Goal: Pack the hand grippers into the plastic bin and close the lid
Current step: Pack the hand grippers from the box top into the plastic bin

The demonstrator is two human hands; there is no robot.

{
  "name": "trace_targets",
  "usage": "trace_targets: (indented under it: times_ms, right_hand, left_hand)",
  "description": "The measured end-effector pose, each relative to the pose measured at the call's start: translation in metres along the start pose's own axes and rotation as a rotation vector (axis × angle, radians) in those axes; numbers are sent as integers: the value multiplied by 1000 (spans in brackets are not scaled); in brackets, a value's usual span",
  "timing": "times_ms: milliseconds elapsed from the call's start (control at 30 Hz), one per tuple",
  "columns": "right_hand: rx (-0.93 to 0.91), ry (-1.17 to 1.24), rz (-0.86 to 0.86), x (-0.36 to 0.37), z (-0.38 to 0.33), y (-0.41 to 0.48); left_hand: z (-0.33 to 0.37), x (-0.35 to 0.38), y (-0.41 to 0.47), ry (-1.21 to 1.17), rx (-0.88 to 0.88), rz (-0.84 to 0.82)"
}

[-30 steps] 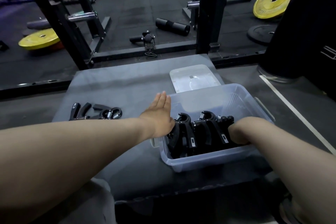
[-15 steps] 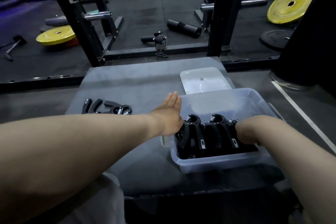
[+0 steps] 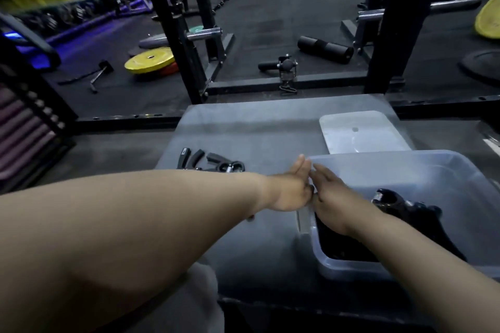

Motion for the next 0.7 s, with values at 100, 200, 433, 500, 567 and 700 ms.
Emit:
trace_targets:
  times_ms: [100, 200, 433, 500, 567, 700]
  right_hand:
    - [-10, 91, 174, -2, -7, 5]
    - [9, 242, 365, -14, -11, 7]
    - [-18, -121, 144, 16, -27, 40]
    - [-26, -148, 136, 18, -30, 39]
    - [-35, -129, 133, 16, -30, 37]
    - [-53, -94, 166, 14, -28, 32]
  left_hand:
    - [-28, 1, -9, 54, -107, -135]
    - [-69, 5, -19, 286, -266, -267]
    - [-110, -12, -1, 328, -261, -455]
    - [-115, -41, 9, 232, -258, -302]
    - [-123, -77, 17, 178, -220, -26]
    - [-176, -86, 29, 174, -354, 235]
Point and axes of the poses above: each hand's wrist, its own y-axis towards the middle knuckle, its own x-axis out of the palm, z = x × y, the point moved 6 cm from there along y, towards the middle knuckle, and after that the axes turned 7 degrees about -z, right-handed, at the moved point
